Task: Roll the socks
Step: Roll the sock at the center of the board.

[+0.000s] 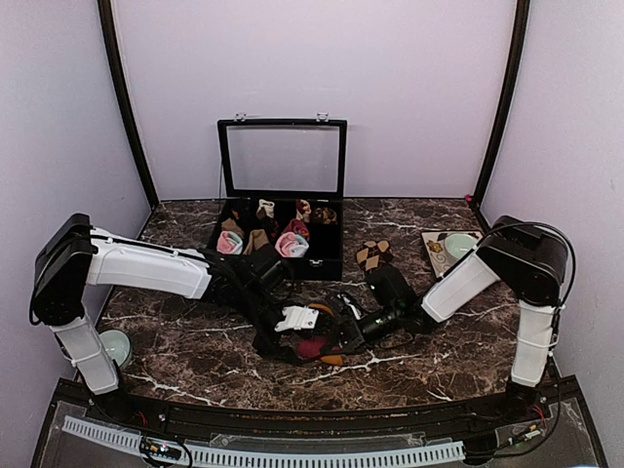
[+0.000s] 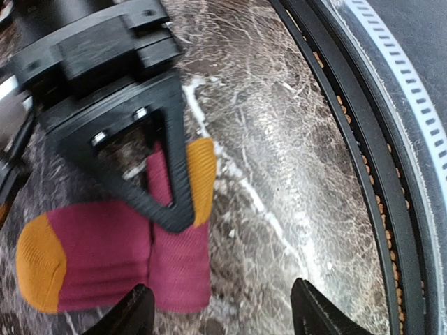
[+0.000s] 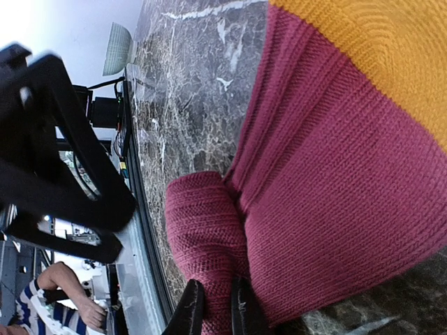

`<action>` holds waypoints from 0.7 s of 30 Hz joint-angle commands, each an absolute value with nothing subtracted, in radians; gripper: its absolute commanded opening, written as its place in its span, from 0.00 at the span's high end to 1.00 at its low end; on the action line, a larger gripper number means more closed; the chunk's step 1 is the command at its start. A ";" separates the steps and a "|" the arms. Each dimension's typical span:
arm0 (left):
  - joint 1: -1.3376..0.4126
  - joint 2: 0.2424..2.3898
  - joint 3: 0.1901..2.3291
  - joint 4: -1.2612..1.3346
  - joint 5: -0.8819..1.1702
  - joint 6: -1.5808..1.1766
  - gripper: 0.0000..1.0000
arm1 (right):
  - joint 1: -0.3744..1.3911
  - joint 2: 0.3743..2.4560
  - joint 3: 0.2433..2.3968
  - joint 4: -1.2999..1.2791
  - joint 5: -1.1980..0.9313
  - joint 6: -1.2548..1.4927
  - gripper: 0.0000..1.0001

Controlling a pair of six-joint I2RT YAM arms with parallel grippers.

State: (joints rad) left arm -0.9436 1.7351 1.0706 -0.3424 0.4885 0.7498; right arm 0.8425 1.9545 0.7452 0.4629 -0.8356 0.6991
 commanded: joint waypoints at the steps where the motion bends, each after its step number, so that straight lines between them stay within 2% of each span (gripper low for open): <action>1: -0.979 1.775 1.076 -0.292 0.444 0.764 0.33 | 0.839 2.041 0.716 0.270 -0.710 0.753 1.00; 5: -1.005 1.835 1.100 -0.283 0.419 0.745 0.44 | 0.837 2.042 0.717 0.289 -0.716 0.771 1.00; 14: -1.009 1.949 1.155 -0.274 0.334 0.696 0.77 | 0.837 2.048 0.713 0.345 -0.724 0.802 1.00; 18: -0.999 1.972 1.153 -0.300 0.337 0.677 0.97 | 0.837 2.020 0.712 0.321 -0.685 0.778 0.87; 21: -0.969 1.992 1.159 -0.335 0.372 0.661 1.00 | 0.838 2.000 0.700 0.326 -0.654 0.768 0.71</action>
State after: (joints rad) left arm -0.9897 1.9053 1.1637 -0.2867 0.3740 0.6914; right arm 0.8314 1.9686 0.7475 0.4881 -0.8524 0.7910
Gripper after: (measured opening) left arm 0.055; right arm 0.195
